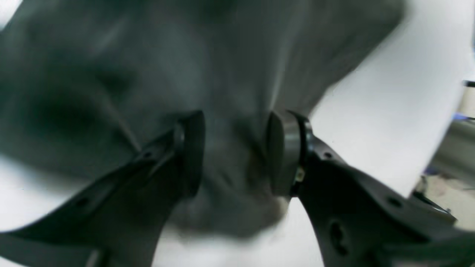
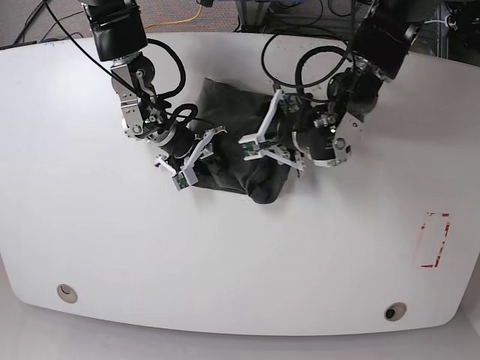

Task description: Layout the t-shirt on the table in an organized manner, then fold the t-shirt properly

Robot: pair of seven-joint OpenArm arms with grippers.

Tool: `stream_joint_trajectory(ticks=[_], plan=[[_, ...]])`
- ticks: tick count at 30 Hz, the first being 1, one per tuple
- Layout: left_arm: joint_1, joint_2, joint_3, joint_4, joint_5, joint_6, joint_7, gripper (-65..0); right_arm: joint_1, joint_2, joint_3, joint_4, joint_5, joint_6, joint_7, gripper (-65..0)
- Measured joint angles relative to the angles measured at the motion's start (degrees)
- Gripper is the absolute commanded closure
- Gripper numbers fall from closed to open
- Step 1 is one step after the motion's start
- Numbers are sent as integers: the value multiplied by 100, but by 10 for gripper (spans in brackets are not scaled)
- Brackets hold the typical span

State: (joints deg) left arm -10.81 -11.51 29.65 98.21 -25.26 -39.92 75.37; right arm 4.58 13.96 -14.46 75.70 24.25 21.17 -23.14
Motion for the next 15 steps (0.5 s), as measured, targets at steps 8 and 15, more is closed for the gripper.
stream_joint_trajectory(ticks=[8,15], plan=[[37,-614,-509,155,17,0,-2,-244,-4,-4,0,0,-2,-2,0,-233],[44,-953,-1010,149,0,-2,-308,-244,-15,-15,0,0,0,0,0,-233]])
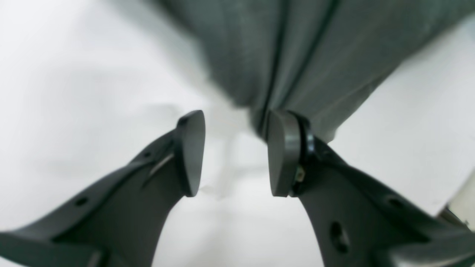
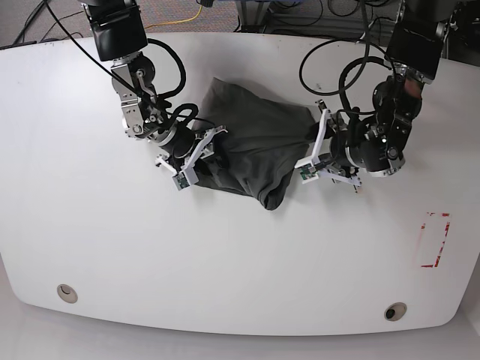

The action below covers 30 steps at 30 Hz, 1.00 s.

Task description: Layout the t-shirt on the table in an organized manner, then fold the t-shirt properly

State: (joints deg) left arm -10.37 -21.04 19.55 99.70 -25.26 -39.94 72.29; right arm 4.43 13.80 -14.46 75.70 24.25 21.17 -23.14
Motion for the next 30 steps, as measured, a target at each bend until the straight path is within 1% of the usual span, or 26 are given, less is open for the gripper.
stream_joint_trajectory(ticks=[4,9,12,16,17,21,22,26,30], plan=[[-9,-144,-332,-2,94,0,9,-244,0,2,0,0,0,0,15,-233],[-7,-90,-1093,76,-24,0,15,-244,2,2,0,9,0,0,13,-233],[-15,50,-1639,330,-101,4,57,-244,2,2,0,11,-4,-2,-4,-233],[-28,374,-2111,605,-636,0,46,-244,2,2,0,11,-4,-2,-7,-233],[-26,511,-2184,621,-793,2,44,-244,2,0,0,11,-2,0,-2,-233],[7,885,-2131,605,-997,0,55,-244,2,2,0,11,0,0,-2,-233],[17,1029,-2124,603,-988,0,55,-244,2,2,0,11,-2,0,-2,-233],[-31,1425,-1897,487,-649,0,44,-244,2,2,0,11,-4,0,-4,-233],[-50,1705,-1602,153,-256,4,7,-244,0,2,0,11,-2,0,-2,-233]])
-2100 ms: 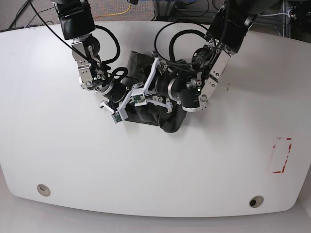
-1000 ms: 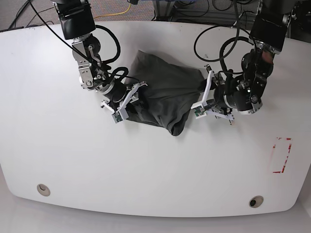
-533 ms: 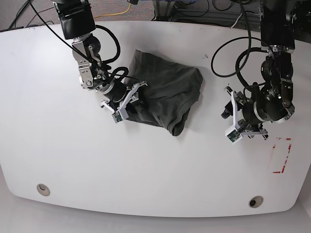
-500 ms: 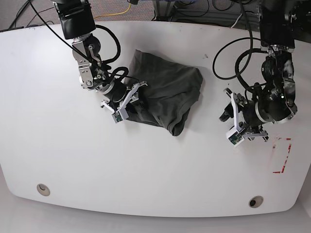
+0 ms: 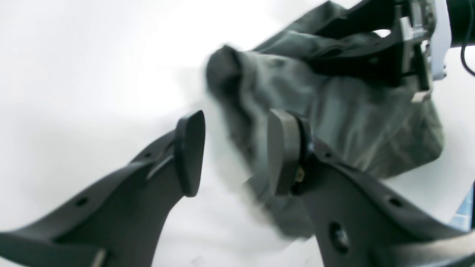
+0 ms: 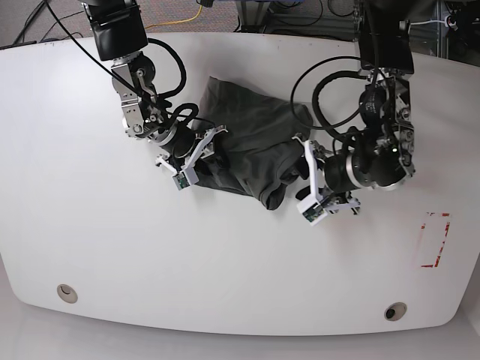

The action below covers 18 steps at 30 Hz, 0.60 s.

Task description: Layout the t-shirt on the table in an organized manner, then fold the t-shirt properly

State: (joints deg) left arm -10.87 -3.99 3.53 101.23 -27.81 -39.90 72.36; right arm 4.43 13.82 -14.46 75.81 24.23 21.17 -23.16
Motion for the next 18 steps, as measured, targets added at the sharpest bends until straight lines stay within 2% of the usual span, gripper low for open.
stream_joint_trajectory(ticks=[5,9,13,18], plan=[[-85,328,431,-616,455,-7,-310,-244,-2,0,0,-4,0,0,2,-233],[-258,492,632,-1222,822,-7,-914,-244,0,-2,0,-7,2,0,0,-233],[-463,520,638,-1731,1049,-9,-1078,-244,0,0,0,-7,9,0,0,-233],[-798,332,542,-2262,1421,-7,-1104,-244,-2,-2,0,-4,0,0,0,-233]])
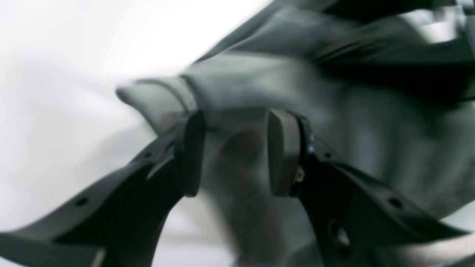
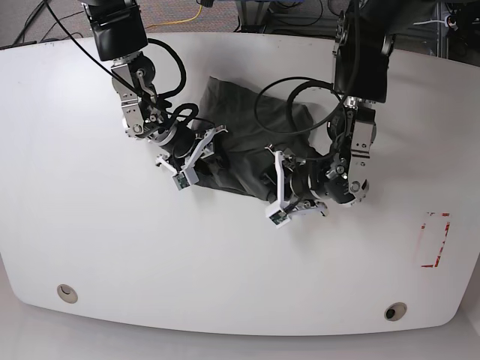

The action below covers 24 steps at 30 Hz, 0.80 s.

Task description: Layout the t-shirt on the table in an organized manner, then fold the t-shirt properly

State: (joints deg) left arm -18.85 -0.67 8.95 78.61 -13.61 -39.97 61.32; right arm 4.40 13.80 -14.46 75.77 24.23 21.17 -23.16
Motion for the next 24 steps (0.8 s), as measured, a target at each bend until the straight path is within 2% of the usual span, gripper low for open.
stream_joint_trajectory(ticks=[4,6,10,14,20,24], plan=[[-90,-247,-232,-229,273,2,-173,-244,2,2,0,4,4,0,-2,-233],[-101,-481,-409,-352,332,0,-439,-244,0,2,0,4,4,0,0,-233],[-83,-774,-710,-389,356,2,-426,-244,-2,2,0,9,2,0,0,-233],[-33,-933,-1069,13,262,7,-125,-244,-20,2,-4,131,-7,-26,-101,-235],[181,-990,-1497,1296,-669,-28,501,-244,-83,15,-7,684,-116,-26,-354,-233],[654,-927,-1480,2236,-894,4,870,-244,-42,15,17,1213,-136,-44,-807,-233]])
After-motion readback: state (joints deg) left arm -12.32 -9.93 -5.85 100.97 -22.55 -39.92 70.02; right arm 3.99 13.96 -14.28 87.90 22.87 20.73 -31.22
